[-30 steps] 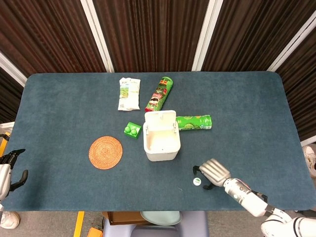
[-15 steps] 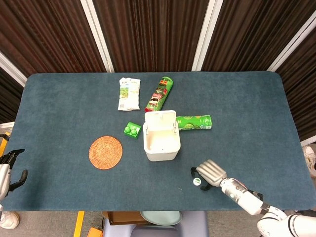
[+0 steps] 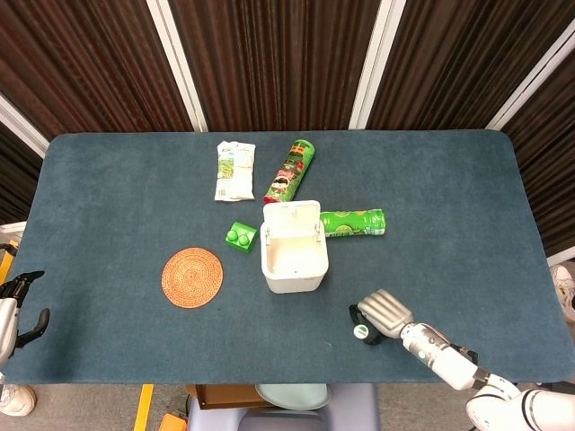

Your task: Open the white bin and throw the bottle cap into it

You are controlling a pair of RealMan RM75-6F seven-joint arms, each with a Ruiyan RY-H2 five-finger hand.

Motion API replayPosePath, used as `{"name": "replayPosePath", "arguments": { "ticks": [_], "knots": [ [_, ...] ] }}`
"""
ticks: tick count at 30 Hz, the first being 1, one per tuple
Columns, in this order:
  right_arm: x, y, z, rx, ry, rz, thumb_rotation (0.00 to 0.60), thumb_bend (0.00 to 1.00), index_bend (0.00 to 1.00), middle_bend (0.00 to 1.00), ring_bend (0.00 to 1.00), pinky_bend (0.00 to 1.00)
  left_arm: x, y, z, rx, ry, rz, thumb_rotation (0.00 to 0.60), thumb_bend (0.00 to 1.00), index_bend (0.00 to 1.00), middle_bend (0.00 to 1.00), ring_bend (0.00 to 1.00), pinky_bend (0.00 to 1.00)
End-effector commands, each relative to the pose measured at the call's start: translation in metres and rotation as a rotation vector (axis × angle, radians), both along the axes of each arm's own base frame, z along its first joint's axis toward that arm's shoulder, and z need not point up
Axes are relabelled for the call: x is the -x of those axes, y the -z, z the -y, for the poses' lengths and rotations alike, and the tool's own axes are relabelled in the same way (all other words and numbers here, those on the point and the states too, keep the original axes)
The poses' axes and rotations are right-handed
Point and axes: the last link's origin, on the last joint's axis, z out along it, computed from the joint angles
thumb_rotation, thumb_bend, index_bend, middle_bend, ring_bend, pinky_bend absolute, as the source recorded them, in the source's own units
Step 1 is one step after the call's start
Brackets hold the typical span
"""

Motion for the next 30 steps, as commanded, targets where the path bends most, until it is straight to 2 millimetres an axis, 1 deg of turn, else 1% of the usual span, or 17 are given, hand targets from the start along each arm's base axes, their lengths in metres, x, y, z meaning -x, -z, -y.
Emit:
{"name": "replayPosePath", "arguments": {
  "ticks": [1, 3, 6, 10, 13, 16, 18, 21, 25, 30],
  "knots": [
    [0.000, -0.004, 0.000, 0.017, -0.001, 0.007, 0.600, 0.32, 0.77, 0.96, 0.98, 0.91, 0.000, 0.000, 0.000, 0.001, 0.000, -0.001, 0.600, 0.43, 0.21, 0.23, 0.26, 0.40],
    [-0.001, -0.009, 0.000, 0.034, -0.006, 0.019, 0.600, 0.32, 0.77, 0.96, 0.98, 0.91, 0.000, 0.000, 0.000, 0.003, 0.000, -0.001, 0.600, 0.43, 0.21, 0.23, 0.26, 0.40],
    [-0.012, -0.024, -0.001, 0.087, -0.043, 0.074, 0.600, 0.32, 0.77, 0.96, 0.98, 0.91, 0.000, 0.001, 0.000, 0.002, -0.001, -0.001, 0.600, 0.43, 0.21, 0.23, 0.26, 0.40],
    [-0.041, -0.055, -0.008, 0.170, -0.130, 0.177, 0.600, 0.32, 0.76, 0.96, 0.98, 0.91, 0.000, 0.003, -0.001, 0.011, -0.003, -0.005, 0.600, 0.43, 0.21, 0.23, 0.26, 0.40],
    [-0.064, -0.072, -0.011, 0.219, -0.214, 0.179, 0.600, 0.32, 0.76, 0.96, 0.98, 0.91, -0.001, 0.005, -0.001, 0.021, -0.002, -0.011, 0.600, 0.43, 0.21, 0.23, 0.26, 0.40],
    [-0.087, -0.083, -0.015, 0.245, -0.257, 0.193, 0.600, 0.32, 0.76, 0.96, 0.98, 0.91, -0.002, 0.006, -0.001, 0.026, 0.000, -0.016, 0.600, 0.43, 0.21, 0.23, 0.26, 0.40],
    [-0.099, -0.088, -0.015, 0.250, -0.267, 0.200, 0.600, 0.32, 0.76, 0.96, 0.98, 0.91, -0.002, 0.007, -0.001, 0.028, -0.002, -0.017, 0.600, 0.43, 0.21, 0.23, 0.26, 0.40],
    [-0.116, -0.094, -0.010, 0.275, -0.279, 0.213, 0.600, 0.32, 0.76, 0.96, 0.98, 0.91, -0.002, 0.007, -0.001, 0.031, -0.003, -0.018, 0.600, 0.43, 0.21, 0.23, 0.26, 0.40],
    [-0.134, -0.098, 0.003, 0.327, -0.285, 0.224, 0.600, 0.32, 0.76, 0.96, 0.98, 0.91, -0.001, 0.007, -0.001, 0.032, -0.005, -0.016, 0.600, 0.43, 0.21, 0.23, 0.26, 0.40],
    [-0.146, -0.095, 0.025, 0.395, -0.270, 0.216, 0.600, 0.32, 0.76, 0.96, 0.98, 0.91, -0.001, 0.007, -0.001, 0.032, -0.006, -0.016, 0.600, 0.43, 0.21, 0.23, 0.26, 0.40]
  ]
}}
